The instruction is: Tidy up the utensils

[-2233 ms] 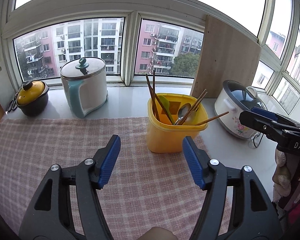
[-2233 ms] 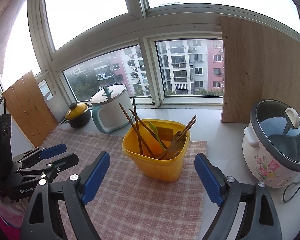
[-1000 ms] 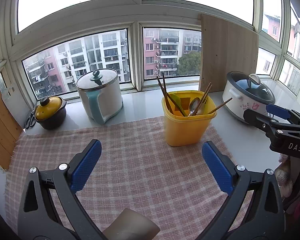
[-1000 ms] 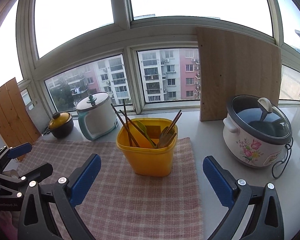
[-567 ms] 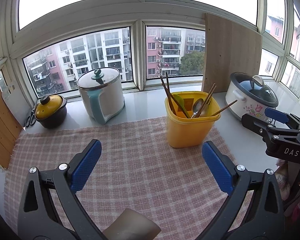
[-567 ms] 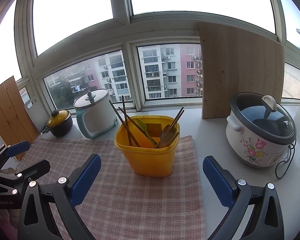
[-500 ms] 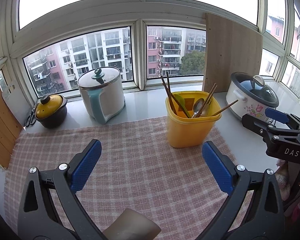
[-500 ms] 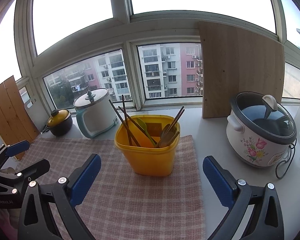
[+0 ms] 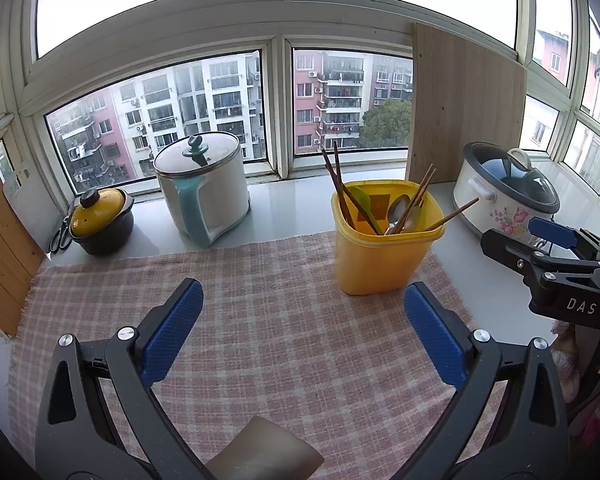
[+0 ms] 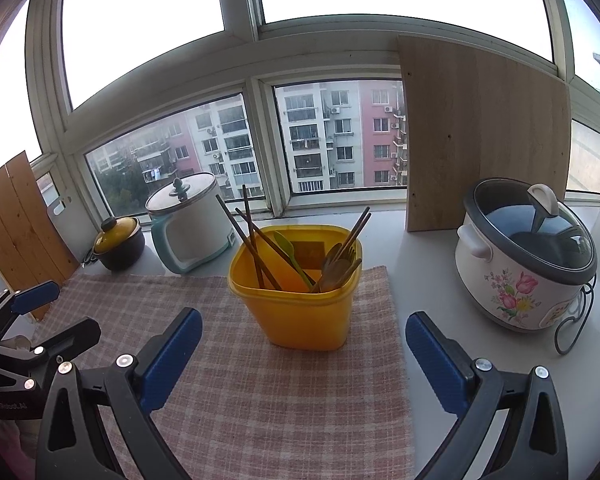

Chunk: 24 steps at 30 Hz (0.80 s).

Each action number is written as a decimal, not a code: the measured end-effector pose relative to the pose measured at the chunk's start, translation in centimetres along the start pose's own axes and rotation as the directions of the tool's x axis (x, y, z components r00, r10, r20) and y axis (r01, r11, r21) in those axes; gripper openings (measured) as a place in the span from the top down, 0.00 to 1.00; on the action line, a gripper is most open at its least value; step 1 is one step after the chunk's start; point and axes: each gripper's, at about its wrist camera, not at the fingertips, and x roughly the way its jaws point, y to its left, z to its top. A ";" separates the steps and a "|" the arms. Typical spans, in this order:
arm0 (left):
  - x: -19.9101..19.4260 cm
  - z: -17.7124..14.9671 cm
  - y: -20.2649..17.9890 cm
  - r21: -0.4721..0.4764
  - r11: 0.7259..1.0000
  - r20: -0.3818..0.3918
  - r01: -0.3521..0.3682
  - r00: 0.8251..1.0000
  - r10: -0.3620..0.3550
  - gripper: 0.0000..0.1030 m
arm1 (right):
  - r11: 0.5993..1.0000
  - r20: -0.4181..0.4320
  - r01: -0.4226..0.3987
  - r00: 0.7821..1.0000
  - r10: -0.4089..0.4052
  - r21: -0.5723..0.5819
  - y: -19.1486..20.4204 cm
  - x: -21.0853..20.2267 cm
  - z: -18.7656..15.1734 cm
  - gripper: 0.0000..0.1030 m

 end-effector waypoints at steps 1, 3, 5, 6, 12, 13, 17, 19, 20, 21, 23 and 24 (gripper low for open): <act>0.0 0.0 0.0 0.001 1.000 0.001 0.000 1.000 0.000 0.01 | 1.000 0.001 0.001 1.000 -0.001 -0.001 0.0 0.0 0.0 0.00; 0.1 0.0 -0.1 0.005 1.000 0.002 -0.002 1.000 0.002 0.01 | 1.000 0.000 0.001 1.000 -0.001 0.001 0.0 0.1 0.0 0.00; 0.1 0.0 -0.2 0.011 1.000 0.004 -0.005 1.000 0.004 0.01 | 1.000 -0.002 0.000 1.000 0.000 0.004 -0.1 0.1 -0.1 0.00; 0.2 0.0 -0.2 0.014 1.000 0.005 -0.006 1.000 0.006 0.01 | 1.000 -0.002 0.000 1.000 0.000 0.003 -0.1 0.1 -0.1 0.00; 0.2 0.0 -0.3 0.015 1.000 0.005 -0.009 1.000 0.009 0.01 | 1.000 -0.006 0.002 1.000 -0.002 0.013 -0.1 0.2 -0.3 0.00; 0.2 0.0 -0.3 0.015 1.000 0.004 -0.010 1.000 0.010 0.01 | 1.000 -0.007 0.002 1.000 -0.002 0.013 -0.1 0.2 -0.3 0.00; 0.3 0.0 -0.4 0.016 1.000 0.002 -0.014 1.000 0.014 0.01 | 1.000 -0.005 0.001 1.000 -0.001 0.011 -0.2 0.2 -0.3 0.00; 0.3 0.0 -0.4 0.017 1.000 0.002 -0.015 1.000 0.015 0.01 | 1.000 -0.005 0.001 1.000 -0.001 0.012 -0.2 0.3 -0.3 0.00; 0.3 0.0 -0.4 0.018 1.000 0.001 -0.016 1.000 0.016 0.01 | 1.000 -0.007 0.000 1.000 0.000 0.012 -0.2 0.3 -0.3 0.00; 0.3 0.0 -0.4 0.017 1.000 0.001 -0.015 1.000 0.015 0.01 | 1.000 -0.008 0.000 1.000 0.000 0.012 -0.2 0.3 -0.3 0.00; 0.4 0.0 -0.5 0.018 1.000 0.002 -0.017 1.000 0.017 0.01 | 1.000 -0.010 0.003 1.000 -0.003 0.012 -0.2 0.3 -0.5 0.00; 0.4 0.0 -0.4 0.019 1.000 0.002 -0.019 1.000 0.019 0.01 | 1.000 -0.011 0.003 1.000 -0.003 0.014 -0.2 0.4 -0.5 0.00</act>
